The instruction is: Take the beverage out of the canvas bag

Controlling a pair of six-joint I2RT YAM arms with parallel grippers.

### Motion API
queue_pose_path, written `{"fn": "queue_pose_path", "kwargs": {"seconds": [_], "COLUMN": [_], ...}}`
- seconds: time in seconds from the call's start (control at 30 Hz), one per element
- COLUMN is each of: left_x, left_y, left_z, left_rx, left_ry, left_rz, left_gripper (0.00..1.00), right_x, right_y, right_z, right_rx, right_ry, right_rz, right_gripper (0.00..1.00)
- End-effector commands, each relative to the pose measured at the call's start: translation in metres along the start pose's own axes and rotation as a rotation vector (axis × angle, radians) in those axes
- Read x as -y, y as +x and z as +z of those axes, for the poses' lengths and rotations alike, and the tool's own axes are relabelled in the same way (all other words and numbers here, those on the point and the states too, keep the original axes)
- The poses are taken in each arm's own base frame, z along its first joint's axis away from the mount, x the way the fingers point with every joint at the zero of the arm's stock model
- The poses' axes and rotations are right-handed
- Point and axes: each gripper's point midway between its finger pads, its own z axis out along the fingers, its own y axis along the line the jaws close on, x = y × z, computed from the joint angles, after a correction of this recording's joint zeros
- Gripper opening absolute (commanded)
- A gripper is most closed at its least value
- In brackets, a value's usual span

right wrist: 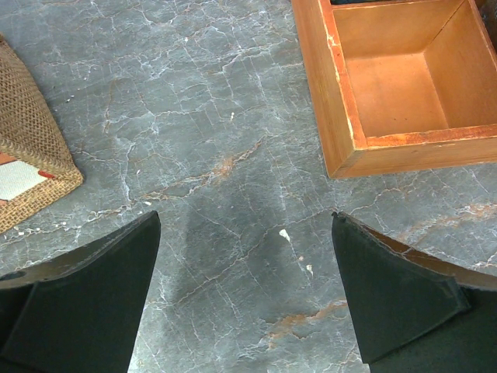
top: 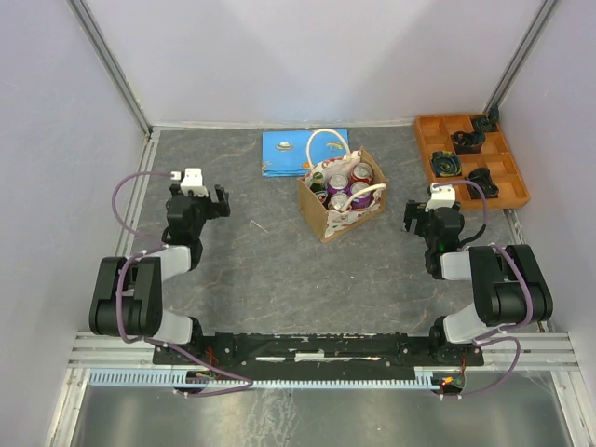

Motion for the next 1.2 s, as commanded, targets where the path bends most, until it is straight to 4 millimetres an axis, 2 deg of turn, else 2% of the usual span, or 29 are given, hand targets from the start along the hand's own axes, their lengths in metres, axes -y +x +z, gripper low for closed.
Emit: {"fn": "queue_pose_path", "kwargs": {"seconds": [0.0,0.17,0.33,0.53,0.63,0.8,0.83,0.9,0.97,1.03,1.07,1.17], "left_x": [0.019,0.053,0.096,0.156,0.179,0.214,0.218,0.232,0.245,0.256,0.260,0.270], "left_y": [-0.032,-0.075,-0.100,-0.138,-0.152,-0.163,-0.163,-0.165,-0.168,-0.178,-0.180,-0.189], "left_z": [0.006,0.015,0.021,0.013,0.010,0.006,0.006,0.004,0.004,0.003,0.003,0.002], "left_rx": [0.003,0.042,0.016,0.076,0.090,0.109,0.109,0.110,0.109,0.118,0.117,0.122], "left_ry": [0.045,0.138,0.217,0.364,0.437,0.541,0.553,0.586,0.615,0.639,0.648,0.664], "left_rz": [0.104,0.107,0.190,0.226,0.216,0.216,0.223,0.240,0.250,0.250,0.249,0.241], "left_gripper": [0.99,0.99,0.99,0.99,1.00,0.81,0.74,0.49,0.30,0.19,0.15,0.14], "right_x": [-0.001,-0.001,-0.001,-0.001,-0.001,-0.001,-0.001,-0.001,-0.001,-0.001,-0.001,-0.001], "right_y": [-0.023,-0.023,-0.022,-0.023,-0.022,-0.022,-0.022,-0.023,-0.022,-0.022,-0.023,-0.023], "right_z": [0.005,0.005,0.005,0.005,0.005,0.005,0.005,0.005,0.005,0.005,0.005,0.005], "right_rx": [0.068,0.069,0.068,0.068,0.068,0.068,0.068,0.069,0.068,0.067,0.069,0.068], "right_ry": [-0.006,-0.006,-0.005,-0.006,-0.006,-0.006,-0.006,-0.006,-0.006,-0.006,-0.006,-0.006], "right_rz": [0.003,0.003,0.002,0.002,0.003,0.002,0.002,0.003,0.003,0.003,0.003,0.003], "right_gripper": [0.99,0.99,0.99,0.99,0.99,0.99,0.99,0.99,0.99,0.99,0.99,0.99]}}
